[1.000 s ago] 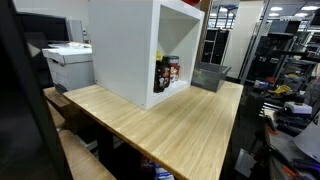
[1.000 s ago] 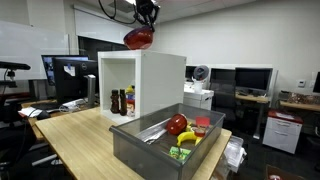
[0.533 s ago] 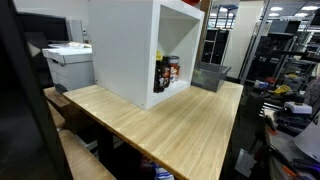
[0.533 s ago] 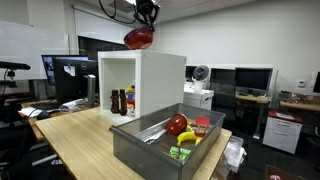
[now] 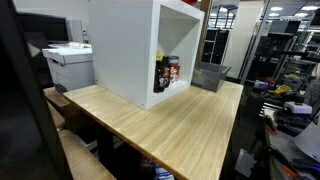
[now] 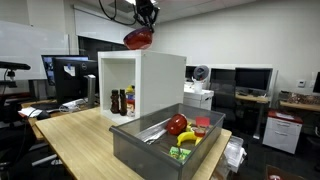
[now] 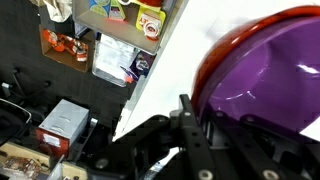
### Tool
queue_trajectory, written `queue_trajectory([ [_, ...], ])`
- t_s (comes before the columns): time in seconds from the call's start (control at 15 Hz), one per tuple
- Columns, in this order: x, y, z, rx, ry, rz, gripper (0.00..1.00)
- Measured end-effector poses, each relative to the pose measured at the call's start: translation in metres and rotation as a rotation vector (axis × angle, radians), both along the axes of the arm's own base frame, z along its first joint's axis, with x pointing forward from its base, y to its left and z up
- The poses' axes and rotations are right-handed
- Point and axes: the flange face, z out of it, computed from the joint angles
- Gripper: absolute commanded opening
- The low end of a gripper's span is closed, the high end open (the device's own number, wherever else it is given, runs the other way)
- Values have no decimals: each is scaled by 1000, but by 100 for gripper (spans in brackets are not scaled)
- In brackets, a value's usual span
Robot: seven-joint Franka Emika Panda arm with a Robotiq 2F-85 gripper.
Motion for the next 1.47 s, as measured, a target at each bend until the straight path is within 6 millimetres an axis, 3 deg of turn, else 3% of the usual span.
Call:
queue_trajectory([
  [0.73,28,17,-9,82,-10,34,3],
  [1.47,34,21,-23,216,16,41,3],
])
